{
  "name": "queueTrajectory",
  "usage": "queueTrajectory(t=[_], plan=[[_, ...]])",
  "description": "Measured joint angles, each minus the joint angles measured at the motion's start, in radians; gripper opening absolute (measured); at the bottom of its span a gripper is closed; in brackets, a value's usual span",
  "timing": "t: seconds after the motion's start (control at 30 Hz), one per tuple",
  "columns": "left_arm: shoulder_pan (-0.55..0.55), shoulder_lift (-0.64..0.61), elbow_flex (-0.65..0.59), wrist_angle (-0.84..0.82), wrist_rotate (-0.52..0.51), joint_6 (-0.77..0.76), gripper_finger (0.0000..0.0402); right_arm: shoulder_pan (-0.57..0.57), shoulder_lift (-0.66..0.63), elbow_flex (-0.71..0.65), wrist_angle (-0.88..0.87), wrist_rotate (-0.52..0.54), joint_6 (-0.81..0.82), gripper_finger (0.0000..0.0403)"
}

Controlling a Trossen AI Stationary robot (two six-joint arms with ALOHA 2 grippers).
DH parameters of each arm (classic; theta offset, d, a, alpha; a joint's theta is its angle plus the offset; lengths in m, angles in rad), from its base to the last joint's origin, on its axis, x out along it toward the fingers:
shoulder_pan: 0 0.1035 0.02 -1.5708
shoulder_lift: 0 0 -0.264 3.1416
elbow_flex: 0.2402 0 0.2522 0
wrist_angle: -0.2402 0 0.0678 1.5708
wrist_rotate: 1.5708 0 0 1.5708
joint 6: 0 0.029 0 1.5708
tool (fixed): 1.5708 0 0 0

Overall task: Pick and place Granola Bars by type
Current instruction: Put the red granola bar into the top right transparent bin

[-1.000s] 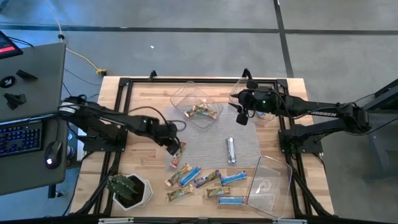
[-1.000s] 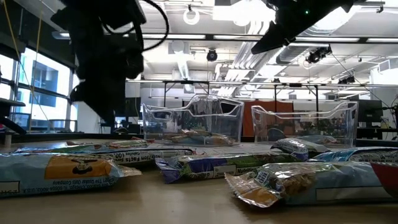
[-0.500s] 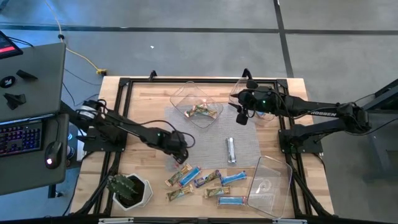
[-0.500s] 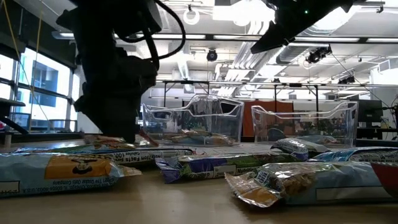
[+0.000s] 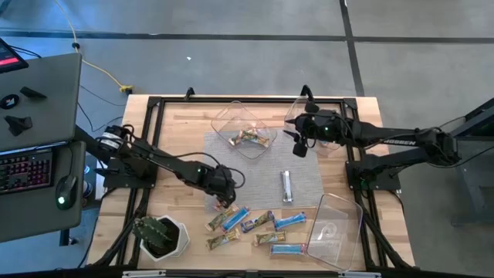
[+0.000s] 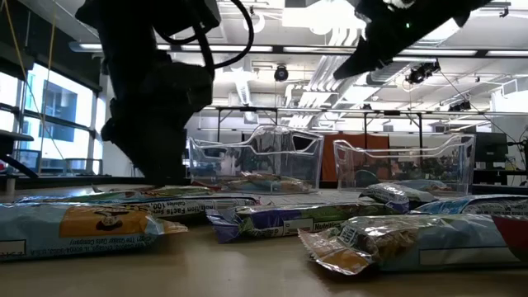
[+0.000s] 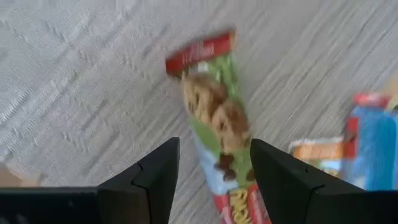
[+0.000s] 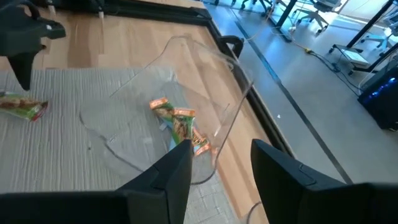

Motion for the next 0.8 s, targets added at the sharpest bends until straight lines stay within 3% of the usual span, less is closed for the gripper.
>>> queueTrajectory(t=[0.23,0.5,0.67,0.8], plan=[[-0.07,0.03,0.0,0.022,-0.005,-0.056,0.0193,0.0,0.001,-0.15,0.251,0.0,-0.023,0.0149],[-0.098,0.069,0.005,0.014,-0.026,-0.086,0.0193,0.0,0.0,-0.209,0.502,-0.181,-0.063,0.0149],[-0.098,0.079,0.005,0.008,-0.043,-0.087,0.0193,0.001,0.0,-0.216,0.494,-0.291,-0.092,0.0149],[-0.1,0.07,0.003,0.012,-0.061,-0.089,0.0193,0.001,0.0,-0.217,0.456,-0.316,-0.074,0.0149]])
